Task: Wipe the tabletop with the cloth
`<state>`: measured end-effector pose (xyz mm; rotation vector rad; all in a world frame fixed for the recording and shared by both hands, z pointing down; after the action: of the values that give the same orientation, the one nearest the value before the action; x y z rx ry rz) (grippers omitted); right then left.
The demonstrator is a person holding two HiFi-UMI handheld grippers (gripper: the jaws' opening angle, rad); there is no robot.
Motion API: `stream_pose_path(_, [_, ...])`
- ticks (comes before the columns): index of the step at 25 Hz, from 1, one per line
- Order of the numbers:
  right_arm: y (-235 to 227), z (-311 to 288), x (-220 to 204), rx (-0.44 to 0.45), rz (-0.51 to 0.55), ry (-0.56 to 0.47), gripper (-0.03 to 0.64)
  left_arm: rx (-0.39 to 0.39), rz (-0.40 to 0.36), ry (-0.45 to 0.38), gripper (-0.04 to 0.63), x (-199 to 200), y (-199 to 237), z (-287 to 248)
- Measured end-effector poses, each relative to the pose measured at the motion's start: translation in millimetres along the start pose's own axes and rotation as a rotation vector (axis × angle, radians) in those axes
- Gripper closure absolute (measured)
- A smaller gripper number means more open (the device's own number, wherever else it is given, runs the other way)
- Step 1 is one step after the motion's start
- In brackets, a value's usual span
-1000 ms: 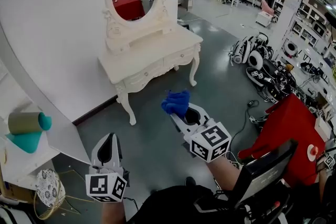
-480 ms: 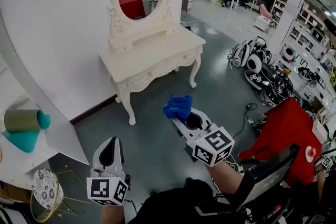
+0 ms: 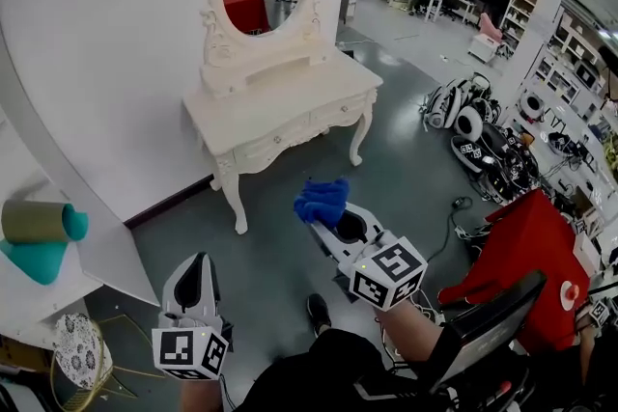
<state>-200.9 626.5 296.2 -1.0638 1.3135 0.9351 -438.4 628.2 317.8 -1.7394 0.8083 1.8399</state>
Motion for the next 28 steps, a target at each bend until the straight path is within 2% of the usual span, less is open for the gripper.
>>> stream_pose_path(8, [-44,-64,6,0.076,-0.019,-0.020,0.497,0.055,-0.033,0.014,0.586,10,22,-63])
stream_pose_path(16, [-108,-123,11,0.111,-0.037,-0.022,0.497,0.071,-0.026,0.015,0.586,11,35,-146])
stream_pose_path(25, [-165,-163,20,0.154,-0.022,-0.028,0.497,0.117,-0.028,0.024,0.586,11,46,-219])
stream_pose_path(28, [-179,-173,20,0.171,-0.019,-0.028,0.497,0.151,0.004,0.056,0.586,3,53,-236])
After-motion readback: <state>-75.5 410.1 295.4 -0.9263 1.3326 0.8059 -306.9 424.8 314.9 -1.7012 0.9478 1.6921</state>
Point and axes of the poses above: the fingertips, and each gripper's own axes: z backward along the fingers, y to its left, x out of its top, the point moved 4 cm from there along z, backward along the fingers, and after that the axes turned 11 degrees about -x, right-handed, at the moved point
